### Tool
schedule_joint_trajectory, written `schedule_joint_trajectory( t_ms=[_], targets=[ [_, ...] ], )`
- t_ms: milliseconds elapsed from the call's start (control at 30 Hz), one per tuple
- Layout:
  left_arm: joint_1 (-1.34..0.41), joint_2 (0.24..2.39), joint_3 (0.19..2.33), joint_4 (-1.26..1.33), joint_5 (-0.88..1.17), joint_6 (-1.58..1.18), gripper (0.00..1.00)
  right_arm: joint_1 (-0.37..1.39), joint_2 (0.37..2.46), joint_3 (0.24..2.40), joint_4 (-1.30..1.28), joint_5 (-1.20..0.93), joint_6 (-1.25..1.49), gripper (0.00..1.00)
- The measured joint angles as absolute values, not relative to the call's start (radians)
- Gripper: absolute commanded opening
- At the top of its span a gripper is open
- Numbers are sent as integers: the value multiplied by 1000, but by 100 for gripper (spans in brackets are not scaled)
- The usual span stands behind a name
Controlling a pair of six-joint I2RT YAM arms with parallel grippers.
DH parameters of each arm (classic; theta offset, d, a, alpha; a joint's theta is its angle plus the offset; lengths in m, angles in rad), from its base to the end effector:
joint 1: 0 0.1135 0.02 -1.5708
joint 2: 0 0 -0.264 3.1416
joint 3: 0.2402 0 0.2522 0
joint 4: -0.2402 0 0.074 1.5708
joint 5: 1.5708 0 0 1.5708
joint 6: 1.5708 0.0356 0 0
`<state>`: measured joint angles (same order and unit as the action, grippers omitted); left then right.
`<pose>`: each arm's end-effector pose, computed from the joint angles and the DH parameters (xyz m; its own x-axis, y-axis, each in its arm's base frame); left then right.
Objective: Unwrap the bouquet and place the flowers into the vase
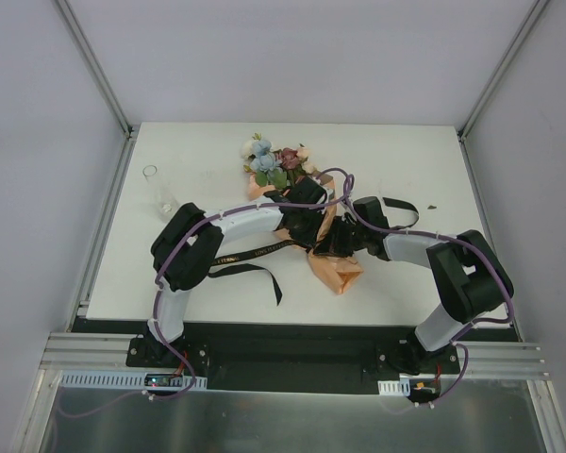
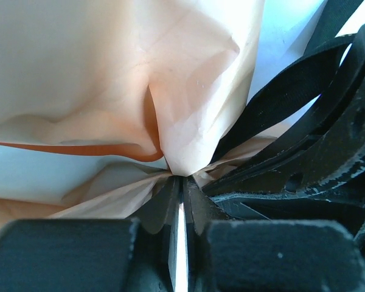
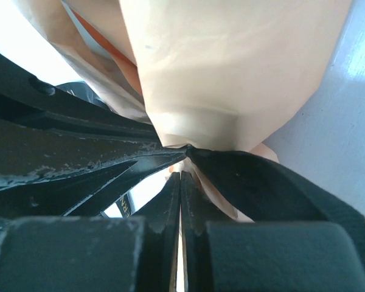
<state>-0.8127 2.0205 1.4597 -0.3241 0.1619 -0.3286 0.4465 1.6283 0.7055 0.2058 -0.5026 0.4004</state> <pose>0.3006 -0.3258 0.1873 -0.7575 0.3368 -0.5592 0.5731 0.7534 -0.3225 0.2723 0.1494 0.1488 -0.8210 -0.0143 -0.5708 -0.4190 0.6941 0.5853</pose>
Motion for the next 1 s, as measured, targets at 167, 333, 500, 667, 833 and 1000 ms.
schedule_joint_trajectory(
  t_ms=[167, 333, 500, 667, 833, 1000],
  targets=[
    [-818, 2017, 1460, -326, 162, -326, 0, 444, 1628, 706, 206, -501, 407, 1],
    [-819, 1983, 1452, -332, 156, -335, 0, 429, 1629, 706, 207, -506, 420, 1],
    [-819, 1901, 1425, -350, 151, -348, 0, 414, 1631, 706, 214, -509, 430, 1],
    [-819, 1795, 1411, -350, 145, -352, 0, 414, 1632, 706, 213, -507, 430, 1],
    [-819, 1668, 1390, -349, 119, -353, 0, 414, 1632, 704, 214, -505, 430, 1],
    [-819, 1547, 1357, -371, 58, -352, 0, 414, 1632, 701, 217, -501, 434, 1]
  ],
)
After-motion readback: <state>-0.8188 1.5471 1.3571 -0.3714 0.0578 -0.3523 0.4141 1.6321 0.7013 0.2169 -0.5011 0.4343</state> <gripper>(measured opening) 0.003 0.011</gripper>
